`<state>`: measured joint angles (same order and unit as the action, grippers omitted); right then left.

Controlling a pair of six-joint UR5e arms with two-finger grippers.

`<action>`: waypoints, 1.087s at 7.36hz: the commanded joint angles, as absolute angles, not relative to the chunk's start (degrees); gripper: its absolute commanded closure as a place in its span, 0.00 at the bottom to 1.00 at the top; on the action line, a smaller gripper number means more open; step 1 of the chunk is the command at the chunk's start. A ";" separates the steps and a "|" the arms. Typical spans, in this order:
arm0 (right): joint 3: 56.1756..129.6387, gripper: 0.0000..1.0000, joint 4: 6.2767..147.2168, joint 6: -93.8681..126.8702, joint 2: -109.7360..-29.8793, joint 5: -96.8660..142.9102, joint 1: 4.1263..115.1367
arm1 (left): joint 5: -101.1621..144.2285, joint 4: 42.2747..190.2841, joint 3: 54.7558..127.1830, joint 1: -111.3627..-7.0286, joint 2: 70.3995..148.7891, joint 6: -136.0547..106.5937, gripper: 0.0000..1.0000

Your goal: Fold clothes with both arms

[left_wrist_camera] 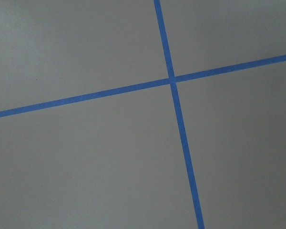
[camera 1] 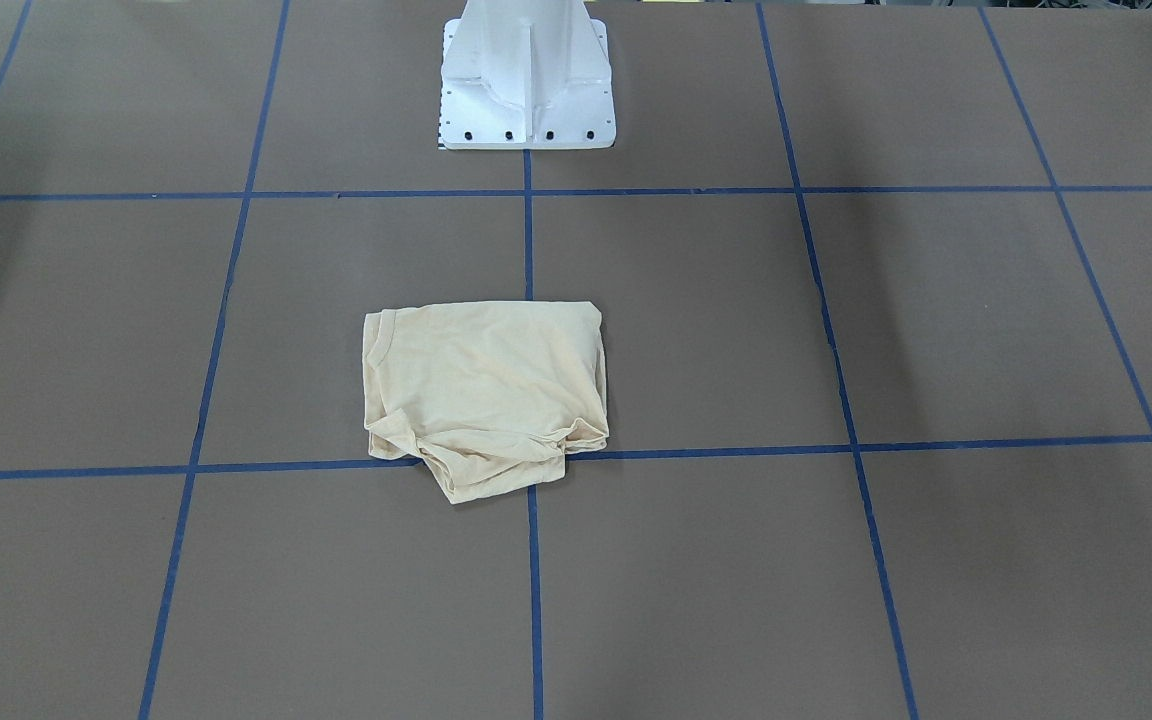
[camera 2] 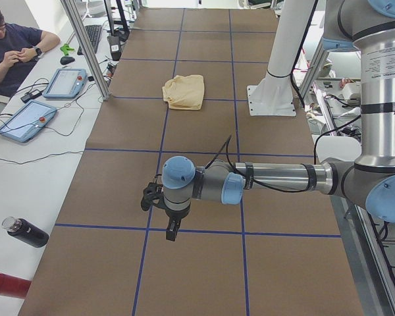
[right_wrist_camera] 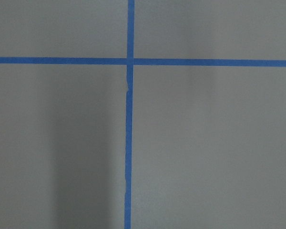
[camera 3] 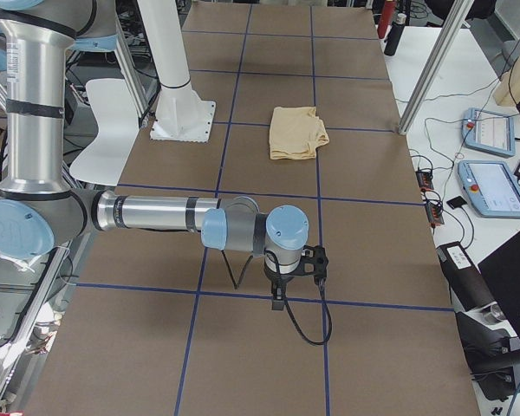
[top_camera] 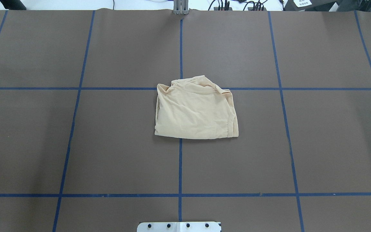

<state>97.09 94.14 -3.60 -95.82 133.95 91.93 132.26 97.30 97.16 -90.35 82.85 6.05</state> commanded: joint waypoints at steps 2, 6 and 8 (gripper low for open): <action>96.94 0.00 94.13 -3.25 -95.89 133.60 91.93 | 132.19 97.29 97.12 -90.35 82.71 3.97 0.00; 96.16 0.00 94.13 -2.29 -95.98 133.51 91.93 | 132.54 97.56 97.29 -90.35 82.79 -4.04 0.00; 96.15 0.00 94.13 -2.11 -95.98 133.51 91.93 | 132.36 97.65 97.29 -90.35 82.79 -3.87 0.00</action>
